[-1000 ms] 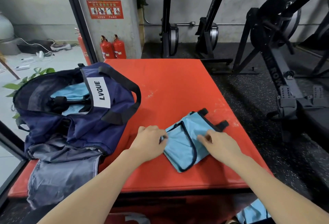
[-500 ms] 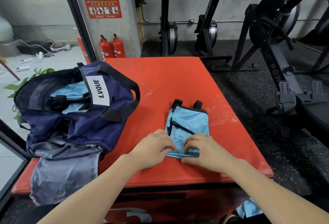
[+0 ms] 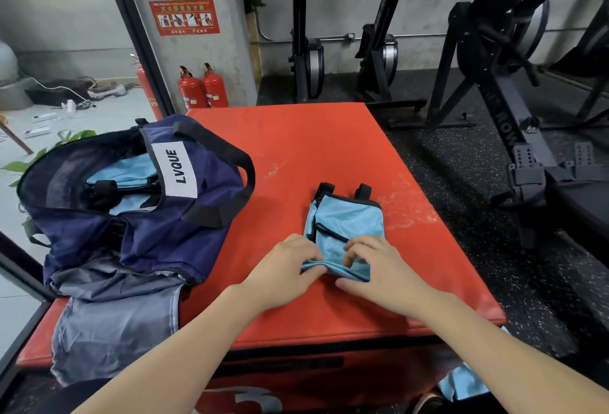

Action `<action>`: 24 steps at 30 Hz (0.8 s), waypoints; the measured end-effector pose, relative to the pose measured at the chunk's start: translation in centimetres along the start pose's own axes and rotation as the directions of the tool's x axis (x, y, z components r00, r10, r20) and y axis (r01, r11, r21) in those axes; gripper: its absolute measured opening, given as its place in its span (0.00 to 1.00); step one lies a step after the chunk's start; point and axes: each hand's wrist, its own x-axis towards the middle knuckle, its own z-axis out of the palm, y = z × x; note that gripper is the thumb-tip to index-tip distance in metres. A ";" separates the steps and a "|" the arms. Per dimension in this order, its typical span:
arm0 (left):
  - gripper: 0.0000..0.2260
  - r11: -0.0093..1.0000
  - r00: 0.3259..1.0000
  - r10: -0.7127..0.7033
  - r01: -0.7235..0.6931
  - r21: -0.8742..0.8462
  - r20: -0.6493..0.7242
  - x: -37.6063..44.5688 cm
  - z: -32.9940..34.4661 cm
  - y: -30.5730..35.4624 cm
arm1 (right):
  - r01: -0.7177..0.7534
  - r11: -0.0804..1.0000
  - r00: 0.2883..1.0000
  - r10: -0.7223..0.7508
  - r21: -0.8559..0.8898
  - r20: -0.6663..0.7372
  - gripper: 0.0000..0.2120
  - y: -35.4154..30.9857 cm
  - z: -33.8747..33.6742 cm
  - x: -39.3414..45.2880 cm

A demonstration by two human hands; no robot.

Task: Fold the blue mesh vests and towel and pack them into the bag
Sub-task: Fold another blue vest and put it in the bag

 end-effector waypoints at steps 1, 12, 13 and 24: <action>0.10 1.000 1.000 -0.006 0.005 -0.026 -0.024 0.1 0.0 0.1 | -0.016 0.998 1.000 0.017 -0.057 0.021 0.13 0.1 -0.3 -0.2; 0.05 0.950 0.977 -0.183 0.149 -0.273 -0.105 0.7 -1.0 3.6 | -0.195 0.936 0.973 0.221 0.294 -0.059 0.02 0.8 -4.6 -0.6; 0.06 0.931 0.973 -0.203 0.157 -0.329 -0.108 0.9 -1.0 4.0 | -0.206 0.925 0.970 0.236 0.320 -0.059 0.01 0.8 -4.8 -0.4; 0.06 0.889 0.893 -0.412 0.350 -0.294 -0.182 3.9 1.0 2.6 | -0.406 0.888 0.886 0.441 0.217 -0.144 0.03 2.4 -3.4 2.3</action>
